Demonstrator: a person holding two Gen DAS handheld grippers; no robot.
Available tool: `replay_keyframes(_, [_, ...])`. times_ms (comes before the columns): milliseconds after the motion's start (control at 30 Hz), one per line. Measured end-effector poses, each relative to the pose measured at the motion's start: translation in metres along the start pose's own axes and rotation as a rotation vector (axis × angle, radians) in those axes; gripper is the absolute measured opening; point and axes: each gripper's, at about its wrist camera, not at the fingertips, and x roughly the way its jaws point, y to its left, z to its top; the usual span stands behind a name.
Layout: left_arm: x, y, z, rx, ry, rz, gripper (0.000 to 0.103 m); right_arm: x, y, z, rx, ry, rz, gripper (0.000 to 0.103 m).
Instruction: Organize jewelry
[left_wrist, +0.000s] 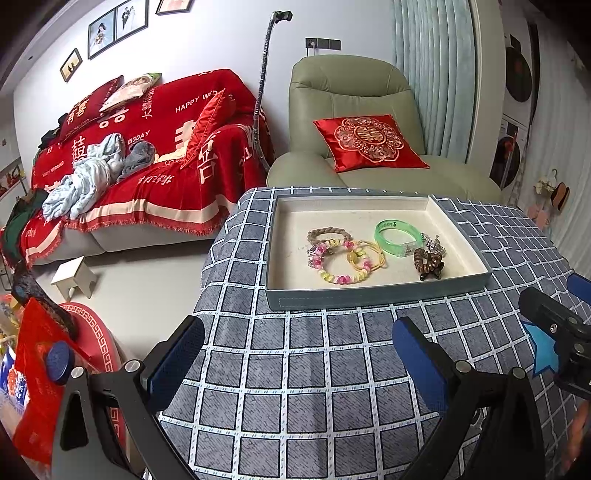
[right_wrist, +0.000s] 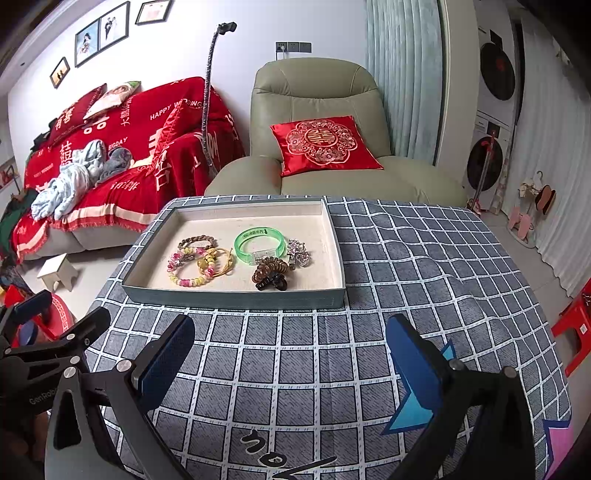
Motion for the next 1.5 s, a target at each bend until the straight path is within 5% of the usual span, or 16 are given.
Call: replay_keyframes(1500, [-0.0007, 0.0048, -0.0029, -0.013, 0.004, 0.004, 0.103, 0.0, 0.0028, 0.0045, -0.01, -0.002, -0.015, 0.103])
